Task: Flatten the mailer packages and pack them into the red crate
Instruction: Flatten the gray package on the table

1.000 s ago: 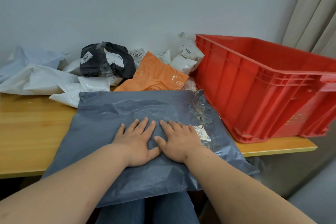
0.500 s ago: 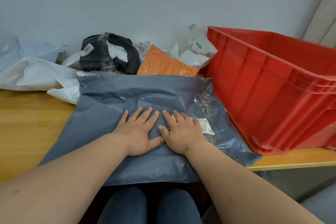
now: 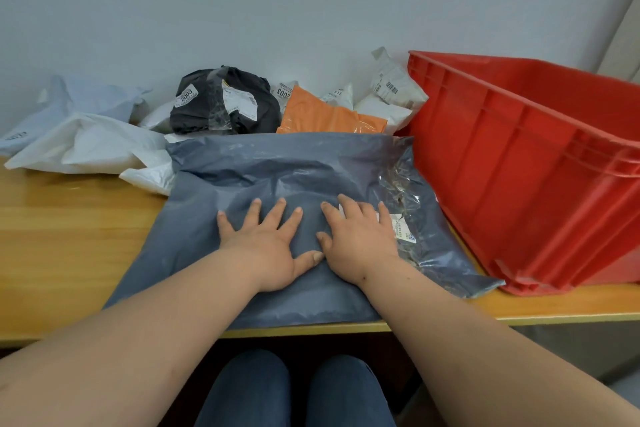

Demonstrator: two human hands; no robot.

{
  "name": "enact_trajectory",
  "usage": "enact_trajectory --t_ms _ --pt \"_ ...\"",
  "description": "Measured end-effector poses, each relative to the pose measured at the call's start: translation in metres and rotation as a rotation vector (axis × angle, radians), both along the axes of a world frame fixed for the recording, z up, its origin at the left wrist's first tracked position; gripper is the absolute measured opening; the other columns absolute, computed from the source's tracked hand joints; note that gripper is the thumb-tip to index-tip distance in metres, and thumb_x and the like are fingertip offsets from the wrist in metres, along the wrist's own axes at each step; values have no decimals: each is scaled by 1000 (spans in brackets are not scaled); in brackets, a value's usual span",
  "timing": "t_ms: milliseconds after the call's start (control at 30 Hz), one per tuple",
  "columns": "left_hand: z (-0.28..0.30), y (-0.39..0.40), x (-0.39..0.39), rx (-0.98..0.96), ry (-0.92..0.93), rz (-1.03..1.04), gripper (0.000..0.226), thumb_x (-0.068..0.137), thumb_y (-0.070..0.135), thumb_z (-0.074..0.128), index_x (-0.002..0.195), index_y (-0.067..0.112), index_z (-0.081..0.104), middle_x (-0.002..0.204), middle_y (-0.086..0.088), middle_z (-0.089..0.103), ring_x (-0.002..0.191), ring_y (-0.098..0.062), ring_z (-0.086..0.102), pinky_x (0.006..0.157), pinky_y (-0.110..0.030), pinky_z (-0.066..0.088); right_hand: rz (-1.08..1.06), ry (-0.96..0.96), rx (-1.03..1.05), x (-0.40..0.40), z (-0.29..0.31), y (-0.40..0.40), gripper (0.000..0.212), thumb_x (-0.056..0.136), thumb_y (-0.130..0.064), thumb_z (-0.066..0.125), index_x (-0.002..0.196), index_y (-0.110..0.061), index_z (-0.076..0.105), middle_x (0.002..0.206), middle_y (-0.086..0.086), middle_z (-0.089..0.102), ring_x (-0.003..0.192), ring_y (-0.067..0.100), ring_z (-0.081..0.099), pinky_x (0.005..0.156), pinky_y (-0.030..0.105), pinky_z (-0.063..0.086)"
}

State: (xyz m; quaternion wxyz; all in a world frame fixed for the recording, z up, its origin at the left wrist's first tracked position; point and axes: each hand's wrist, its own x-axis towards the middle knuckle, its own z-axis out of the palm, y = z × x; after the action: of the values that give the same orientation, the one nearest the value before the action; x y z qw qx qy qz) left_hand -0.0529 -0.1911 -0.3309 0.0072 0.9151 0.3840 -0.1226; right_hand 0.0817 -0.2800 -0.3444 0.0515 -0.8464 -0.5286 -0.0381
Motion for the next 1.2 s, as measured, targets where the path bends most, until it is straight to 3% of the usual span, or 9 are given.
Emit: enact_trajectory --t_ms 67,267,533,733,867,933,1033,1200 --pt "3 -2 -13 -26 22 67 93 73 92 13 149 47 -18 160 14 -22 148 -26 -20 109 -73 -4 16 47 23 -13 3 -6 59 99 -53 37 153 -33 25 165 1 12 149 29 13 121 55 -1" --pt "-12 8 -53 -133 -48 257 100 66 97 13 148 50 -19 159 16 -24 148 -29 -21 108 -74 -1 2 150 -190 -29 -13 -26 77 89 -80 12 156 -44 3 166 -8 -12 152 25 -15 117 60 -12" --pt "-15 11 -55 -189 -113 330 102 64 98 15 148 50 -18 160 16 -22 148 -31 -20 109 -74 -1 -21 124 -204 -27 -17 -21 78 87 -81 10 155 -46 -1 165 -11 -14 152 23 -16 117 61 -11" --pt "-12 -13 -41 -75 -152 91 80 84 82 15 152 45 -7 163 13 -12 151 -24 -9 114 -67 0 -26 55 -190 -24 -15 -13 74 90 -78 9 156 -44 4 166 -7 -13 152 26 -13 117 60 -11" --pt "-26 -16 -44 -95 -135 73 84 79 87 13 152 48 -5 161 17 -17 150 -20 -16 115 -65 -2 38 -122 -85 -32 -8 -18 66 97 -68 20 155 -37 20 167 0 -4 151 31 0 119 57 -7" --pt "-28 -13 -44 -79 -134 73 85 78 88 11 151 49 -7 160 18 -18 149 -19 -17 114 -65 -2 16 -73 -44 -33 -9 -27 68 95 -69 21 154 -36 23 167 0 1 151 31 3 119 56 -6" --pt "-29 -11 -43 -67 -126 58 86 77 88 9 151 48 -9 160 18 -19 149 -19 -17 115 -65 -2 -37 83 -128 -29 -20 -40 74 90 -77 12 156 -43 11 167 -4 -6 152 28 -8 117 60 -11" --pt "-30 -9 -43 -60 -135 48 87 76 89 9 151 49 -9 160 18 -20 149 -19 -17 115 -63 -2 -40 109 -151 -27 -23 -41 75 89 -79 8 156 -44 4 166 -6 -8 152 26 -12 116 61 -12"
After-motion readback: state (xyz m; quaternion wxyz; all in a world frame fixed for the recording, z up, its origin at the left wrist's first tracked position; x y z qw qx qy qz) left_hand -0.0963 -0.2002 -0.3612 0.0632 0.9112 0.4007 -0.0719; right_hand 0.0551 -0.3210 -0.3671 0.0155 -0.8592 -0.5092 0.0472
